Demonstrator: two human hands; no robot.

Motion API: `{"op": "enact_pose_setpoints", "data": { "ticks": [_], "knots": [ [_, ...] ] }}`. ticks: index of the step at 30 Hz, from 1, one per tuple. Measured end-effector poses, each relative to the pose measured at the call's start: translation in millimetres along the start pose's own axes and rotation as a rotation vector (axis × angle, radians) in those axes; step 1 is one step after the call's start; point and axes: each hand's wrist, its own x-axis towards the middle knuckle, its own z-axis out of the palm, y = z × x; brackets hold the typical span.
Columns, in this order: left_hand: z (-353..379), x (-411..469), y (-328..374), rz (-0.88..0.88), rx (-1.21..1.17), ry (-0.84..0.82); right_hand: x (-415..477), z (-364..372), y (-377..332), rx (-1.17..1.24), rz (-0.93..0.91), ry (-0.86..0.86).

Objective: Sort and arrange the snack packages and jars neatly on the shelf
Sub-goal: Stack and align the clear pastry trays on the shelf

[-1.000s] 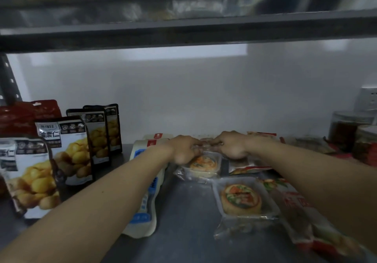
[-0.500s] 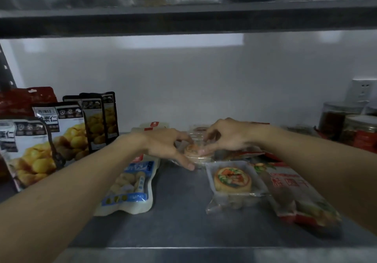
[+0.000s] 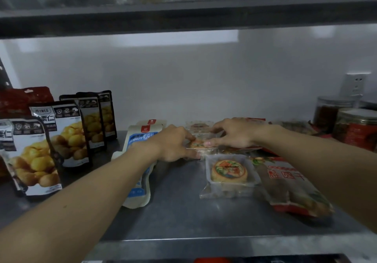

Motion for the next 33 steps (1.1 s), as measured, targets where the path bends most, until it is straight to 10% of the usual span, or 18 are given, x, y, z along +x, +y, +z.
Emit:
{"op": "enact_pose_setpoints", "data": {
  "ticks": [24,33],
  "knots": [
    [-18,-43,31,-0.062,0.121,0.104,-45,-19,-4,0.004,-0.064,0.086],
    [-7,-94,71,0.232,-0.178,0.098,-122,-12,-28,-0.024,0.034,0.026]
  ]
}}
